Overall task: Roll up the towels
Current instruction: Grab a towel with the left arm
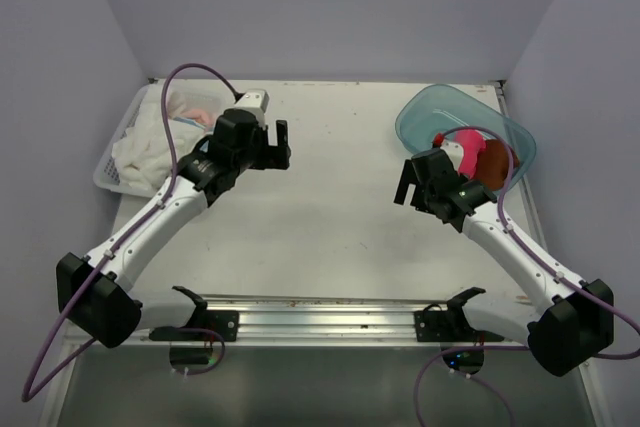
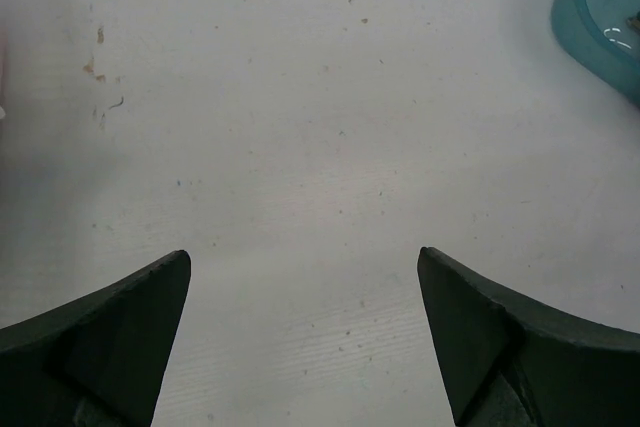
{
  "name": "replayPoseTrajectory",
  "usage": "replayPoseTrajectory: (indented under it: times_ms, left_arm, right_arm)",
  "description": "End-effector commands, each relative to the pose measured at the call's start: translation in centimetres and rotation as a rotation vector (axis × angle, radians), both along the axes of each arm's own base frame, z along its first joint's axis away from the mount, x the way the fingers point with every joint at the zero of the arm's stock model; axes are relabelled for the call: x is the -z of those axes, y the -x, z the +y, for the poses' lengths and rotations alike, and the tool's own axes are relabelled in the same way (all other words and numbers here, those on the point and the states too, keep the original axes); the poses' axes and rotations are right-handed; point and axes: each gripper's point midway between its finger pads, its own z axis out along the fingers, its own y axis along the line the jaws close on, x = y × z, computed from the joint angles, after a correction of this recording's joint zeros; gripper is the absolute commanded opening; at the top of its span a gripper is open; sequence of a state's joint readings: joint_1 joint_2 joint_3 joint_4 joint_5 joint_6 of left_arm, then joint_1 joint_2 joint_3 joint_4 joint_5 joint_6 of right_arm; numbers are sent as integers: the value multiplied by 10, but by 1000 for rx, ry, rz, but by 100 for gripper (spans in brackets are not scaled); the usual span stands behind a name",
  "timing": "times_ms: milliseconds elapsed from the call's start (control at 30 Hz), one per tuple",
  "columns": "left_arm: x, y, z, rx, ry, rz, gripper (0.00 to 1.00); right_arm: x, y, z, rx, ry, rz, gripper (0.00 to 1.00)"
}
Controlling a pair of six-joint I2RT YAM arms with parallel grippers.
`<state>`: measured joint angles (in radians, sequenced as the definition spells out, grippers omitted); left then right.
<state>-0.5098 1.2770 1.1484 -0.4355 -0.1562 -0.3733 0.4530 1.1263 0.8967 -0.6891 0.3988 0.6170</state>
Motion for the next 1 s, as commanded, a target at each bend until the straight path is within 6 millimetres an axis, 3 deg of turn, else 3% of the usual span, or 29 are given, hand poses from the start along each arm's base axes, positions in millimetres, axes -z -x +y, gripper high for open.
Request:
replayPoseTrajectory:
  times_ms: [0,233,400,500,567,633,700,767,900,967]
  left_arm:
    - [-22,-9,15,-70,-33,-49,99]
    - [-24,-24,42,-221,-170,-4,99]
    - [-37,-32,64,-313,-164,14,99]
    - [-38,-38,97,-386,-115,52,95]
    - [-39,-38,141,-501,-113,68,90]
    - [-36,-36,165,-582,-125,90,87]
    - [-29,-34,195,-680,-116,126,87]
    - [-19,-26,223,-786,-174,134,92]
    - [3,-19,250,-886,-203,155,96]
    - [8,-26,252,-893,-206,139,96]
  right_arm:
    - [-8,-7,-3,8,17,-37,99]
    - [-10,-3,-5,0,23,-38,99]
    - [-10,1,-6,0,12,-49,99]
    - [-11,2,-5,-6,1,-59,99]
    - [-11,2,-5,-9,-1,-65,99]
    - [-11,2,-3,-11,-8,-66,98]
    - [-9,2,-1,-20,-16,-62,98]
    - [-8,1,2,-29,-30,-59,99]
    - [-6,1,6,-44,-40,-54,98]
    - [-6,1,6,-45,-42,-55,99]
